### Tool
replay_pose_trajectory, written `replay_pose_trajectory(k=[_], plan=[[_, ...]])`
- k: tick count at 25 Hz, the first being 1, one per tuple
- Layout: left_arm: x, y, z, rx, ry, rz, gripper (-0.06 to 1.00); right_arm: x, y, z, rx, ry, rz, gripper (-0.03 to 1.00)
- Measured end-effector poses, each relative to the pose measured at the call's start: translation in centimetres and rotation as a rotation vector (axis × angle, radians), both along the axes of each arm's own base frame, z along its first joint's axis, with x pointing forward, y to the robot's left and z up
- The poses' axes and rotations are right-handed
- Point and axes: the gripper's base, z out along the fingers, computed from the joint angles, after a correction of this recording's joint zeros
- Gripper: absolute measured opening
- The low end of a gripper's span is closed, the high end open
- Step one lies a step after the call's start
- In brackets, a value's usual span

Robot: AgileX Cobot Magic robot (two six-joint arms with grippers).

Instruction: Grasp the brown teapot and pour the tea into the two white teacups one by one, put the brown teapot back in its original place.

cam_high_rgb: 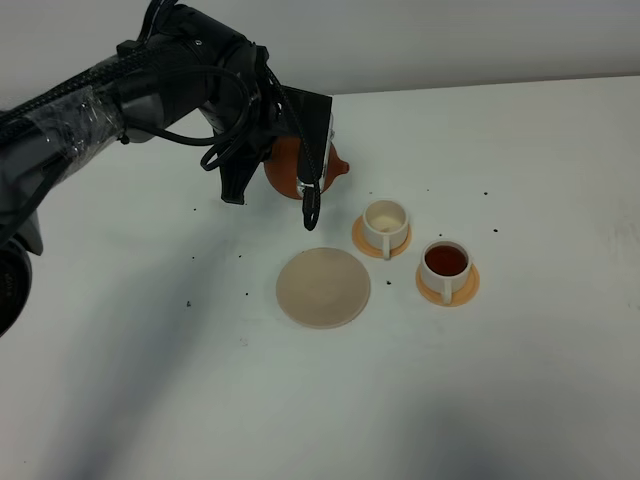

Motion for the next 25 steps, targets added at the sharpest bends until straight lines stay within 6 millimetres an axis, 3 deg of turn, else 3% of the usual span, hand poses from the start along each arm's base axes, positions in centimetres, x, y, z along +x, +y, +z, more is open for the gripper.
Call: replay_pose_trajectory(k=[16, 25], plan=[[0.1, -3.9, -2.3, 0.111, -0.142, -0.232, 0.13, 0.0, 0.0, 0.0, 0.001, 0.0, 0.001, 0.24], [0.0, -5.0, -2.1, 0.173, -0.201, -0.339, 0.13, 0.0, 0.0, 0.0, 0.002, 0.0, 0.001, 0.24]])
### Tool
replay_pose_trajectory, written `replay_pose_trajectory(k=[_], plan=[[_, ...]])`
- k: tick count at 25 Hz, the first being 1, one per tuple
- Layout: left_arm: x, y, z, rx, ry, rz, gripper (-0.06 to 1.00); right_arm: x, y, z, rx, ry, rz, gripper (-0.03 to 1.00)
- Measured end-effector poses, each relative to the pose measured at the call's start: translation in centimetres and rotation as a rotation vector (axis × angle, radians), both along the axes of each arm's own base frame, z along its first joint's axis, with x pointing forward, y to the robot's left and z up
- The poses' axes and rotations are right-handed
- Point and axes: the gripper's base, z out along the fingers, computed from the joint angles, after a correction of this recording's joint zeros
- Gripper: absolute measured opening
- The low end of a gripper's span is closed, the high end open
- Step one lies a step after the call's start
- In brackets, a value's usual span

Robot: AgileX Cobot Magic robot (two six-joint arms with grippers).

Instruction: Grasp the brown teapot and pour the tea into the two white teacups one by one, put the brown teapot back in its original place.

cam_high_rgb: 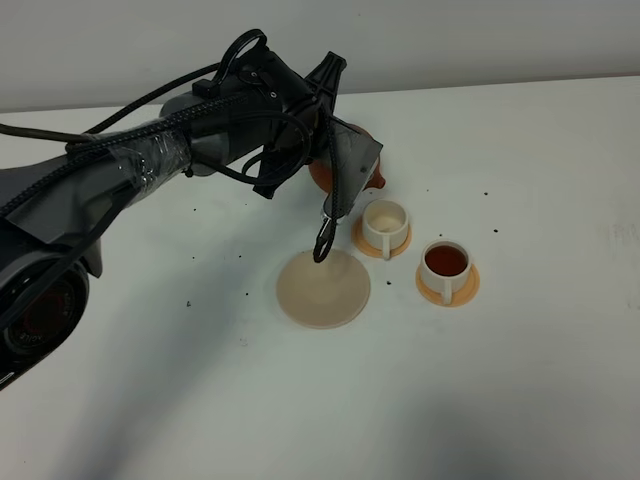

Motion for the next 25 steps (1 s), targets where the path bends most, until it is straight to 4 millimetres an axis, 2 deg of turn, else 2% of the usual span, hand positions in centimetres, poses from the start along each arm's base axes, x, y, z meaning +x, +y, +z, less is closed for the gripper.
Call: replay_pose_trajectory(k=[8, 19, 25], plan=[[-0.3, -0.5, 0.0, 0.056, -0.005, -0.08, 0.13, 0.0, 0.0, 0.0, 0.0, 0.0, 0.0, 0.24], [-0.9, -0.8, -0.2, 0.1, 0.024, -0.1, 0.13, 0.0, 0.0, 0.0, 0.0, 0.0, 0.0, 0.24], [-1.0, -0.9, 0.4, 0.121, 0.012, -0.137, 0.13, 0.0, 0.0, 0.0, 0.0, 0.0, 0.0, 0.24]])
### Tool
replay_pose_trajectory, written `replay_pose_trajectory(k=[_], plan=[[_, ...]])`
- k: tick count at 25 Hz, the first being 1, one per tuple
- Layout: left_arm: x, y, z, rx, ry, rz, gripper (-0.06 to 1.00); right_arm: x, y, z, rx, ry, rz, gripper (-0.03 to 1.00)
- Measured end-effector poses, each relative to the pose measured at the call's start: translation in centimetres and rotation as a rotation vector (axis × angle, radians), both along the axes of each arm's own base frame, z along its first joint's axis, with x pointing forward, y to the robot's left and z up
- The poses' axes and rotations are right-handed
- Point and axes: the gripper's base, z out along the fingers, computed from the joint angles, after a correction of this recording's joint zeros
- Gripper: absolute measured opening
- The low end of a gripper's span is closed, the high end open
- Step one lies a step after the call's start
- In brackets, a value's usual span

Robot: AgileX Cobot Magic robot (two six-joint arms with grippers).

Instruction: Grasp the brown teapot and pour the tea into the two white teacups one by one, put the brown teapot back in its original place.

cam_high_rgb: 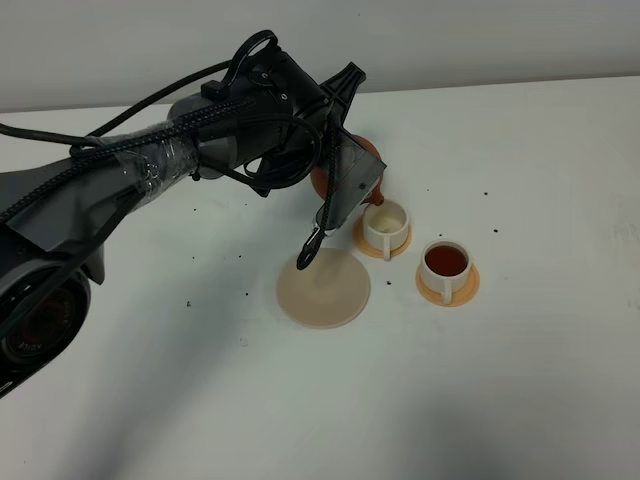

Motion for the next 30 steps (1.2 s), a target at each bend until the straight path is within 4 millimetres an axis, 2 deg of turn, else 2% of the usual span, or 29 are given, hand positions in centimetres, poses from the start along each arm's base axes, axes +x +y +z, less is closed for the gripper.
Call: replay_pose_trajectory(k=[16, 30], plan=[[0.1, -0.9, 0.9, 0.064, -0.086, -0.187, 0.13, 0.0, 0.0, 0.0, 0.0, 0.0, 0.0, 0.24], [0.2, -1.3, 1.2, 0.108, -0.132, -0.286, 0.13, 0.0, 0.0, 0.0, 0.0, 0.0, 0.0, 0.24]])
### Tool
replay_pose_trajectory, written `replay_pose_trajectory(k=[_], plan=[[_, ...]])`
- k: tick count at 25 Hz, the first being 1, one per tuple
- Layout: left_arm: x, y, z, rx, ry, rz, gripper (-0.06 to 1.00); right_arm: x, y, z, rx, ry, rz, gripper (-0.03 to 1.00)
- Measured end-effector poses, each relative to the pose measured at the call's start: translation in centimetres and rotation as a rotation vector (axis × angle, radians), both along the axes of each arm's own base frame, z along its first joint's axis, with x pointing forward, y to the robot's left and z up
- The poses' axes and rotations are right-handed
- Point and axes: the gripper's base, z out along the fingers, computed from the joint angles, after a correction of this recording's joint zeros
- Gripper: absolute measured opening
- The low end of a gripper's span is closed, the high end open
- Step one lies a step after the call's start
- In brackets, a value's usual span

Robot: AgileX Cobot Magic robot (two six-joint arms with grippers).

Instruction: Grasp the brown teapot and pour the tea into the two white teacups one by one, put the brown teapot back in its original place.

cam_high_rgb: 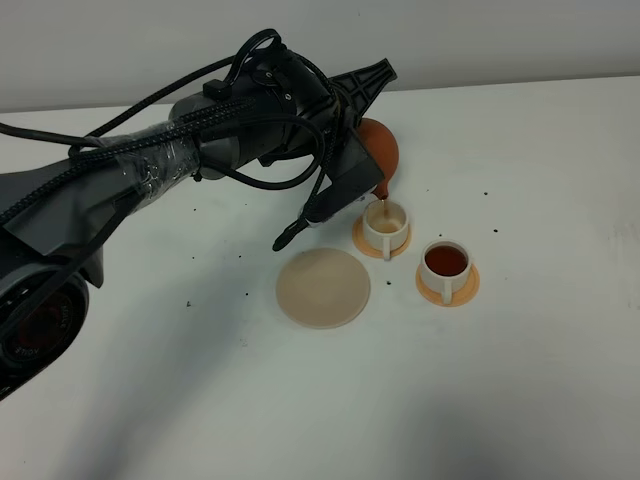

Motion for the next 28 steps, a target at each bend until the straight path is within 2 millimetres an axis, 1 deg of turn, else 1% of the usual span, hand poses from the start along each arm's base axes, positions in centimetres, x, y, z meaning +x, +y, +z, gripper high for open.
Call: replay_pose_trajectory(k=[5, 28], plan=[[0.18, -0.21, 0.22, 0.002, -0.036, -0.035, 0.13, 0.0, 0.0, 0.0, 0.0, 0.0, 0.0, 0.24], [0.39, -0.74, 0.6, 0.013, -0.097, -0.128, 0.13, 0.0, 0.0, 0.0, 0.0, 0.0, 0.0, 0.24]])
